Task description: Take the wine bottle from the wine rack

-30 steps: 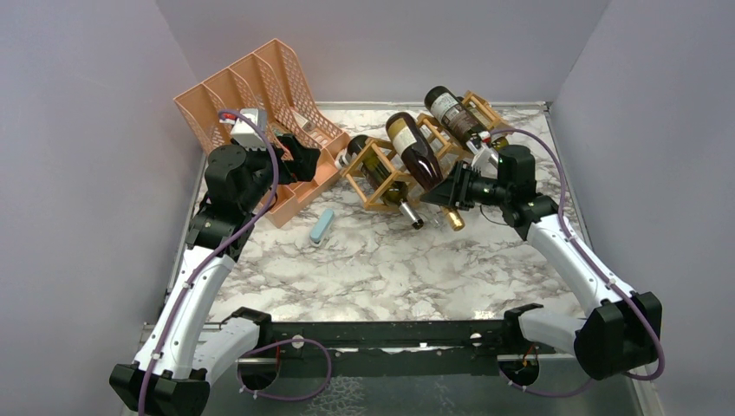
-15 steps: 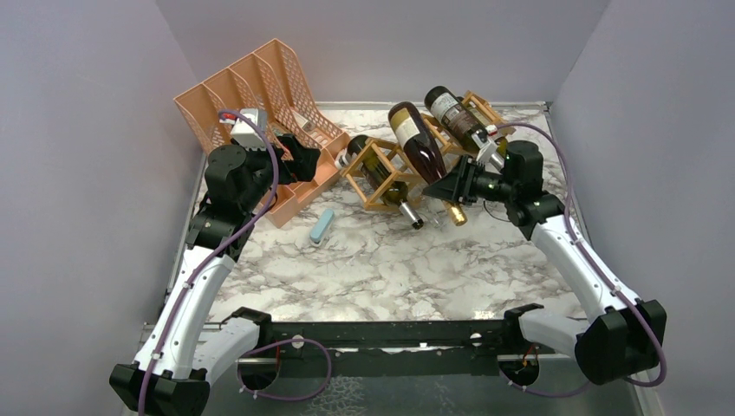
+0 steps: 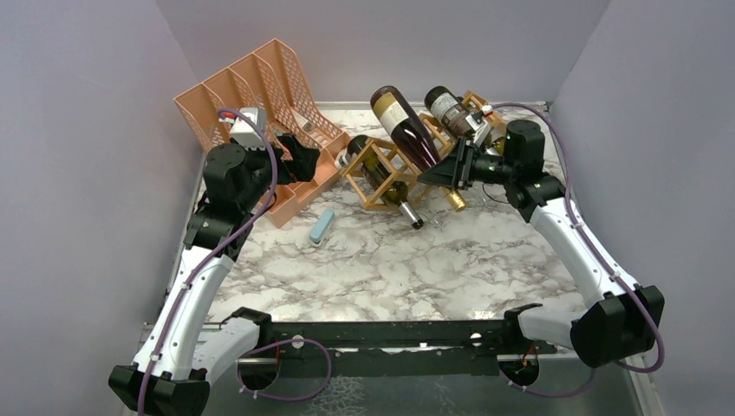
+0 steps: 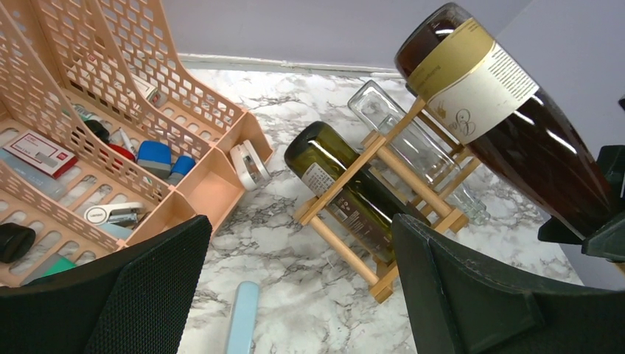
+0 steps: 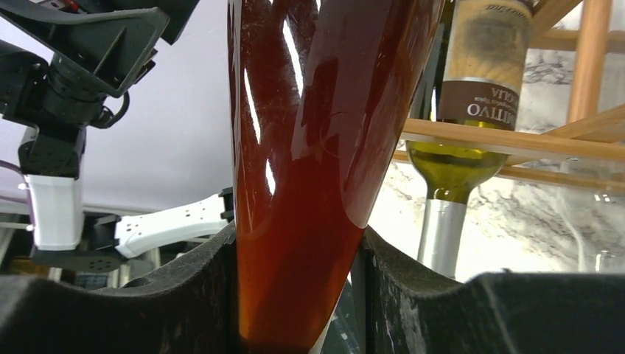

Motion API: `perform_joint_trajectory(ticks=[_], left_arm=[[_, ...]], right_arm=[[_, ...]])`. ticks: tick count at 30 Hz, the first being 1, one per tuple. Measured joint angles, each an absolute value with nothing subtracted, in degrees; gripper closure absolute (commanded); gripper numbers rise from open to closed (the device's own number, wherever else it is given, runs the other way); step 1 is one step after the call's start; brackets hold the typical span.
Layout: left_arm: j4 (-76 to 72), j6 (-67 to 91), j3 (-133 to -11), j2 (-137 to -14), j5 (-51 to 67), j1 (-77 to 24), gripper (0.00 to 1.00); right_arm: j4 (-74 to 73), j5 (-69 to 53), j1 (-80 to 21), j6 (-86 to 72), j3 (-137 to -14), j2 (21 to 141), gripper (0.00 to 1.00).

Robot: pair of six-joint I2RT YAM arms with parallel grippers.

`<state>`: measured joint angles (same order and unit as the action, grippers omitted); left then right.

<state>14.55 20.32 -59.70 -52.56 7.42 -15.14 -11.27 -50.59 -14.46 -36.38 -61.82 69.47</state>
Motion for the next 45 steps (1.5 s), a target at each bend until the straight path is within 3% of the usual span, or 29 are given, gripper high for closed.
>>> perform_joint_trajectory(ticks=[7,19,27,37,45], left_arm=[[16.64,19.20,-63.44,-51.81,7.31,-15.14,0.01],[20.45,15.55,-66.17,-49.56,5.28,-15.14,0.01],[22.94,12.43,-66.17,-49.06,5.78,-15.14,0.01],[23.92,6.90,-62.70,-48.69,20.60,-16.08,0.01],[23.03,4.25,-57.14,-49.93,29.30,-25.93,0.01]], right_arm=[[-13.04,-52.51,-16.69,-39.48,-62.89,72.01,0.94],[-17.04,-52.66,-30.02,-39.18,-63.96,75.46,0.94],[-17.28,-52.86,-31.97,-41.91,-64.01,76.88,0.94],[-27.79,-52.88,-33.06,-41.41,-64.29,78.15,0.94],[-34.87,-53.63,-33.54,-34.33,-64.29,78.15,0.94]])
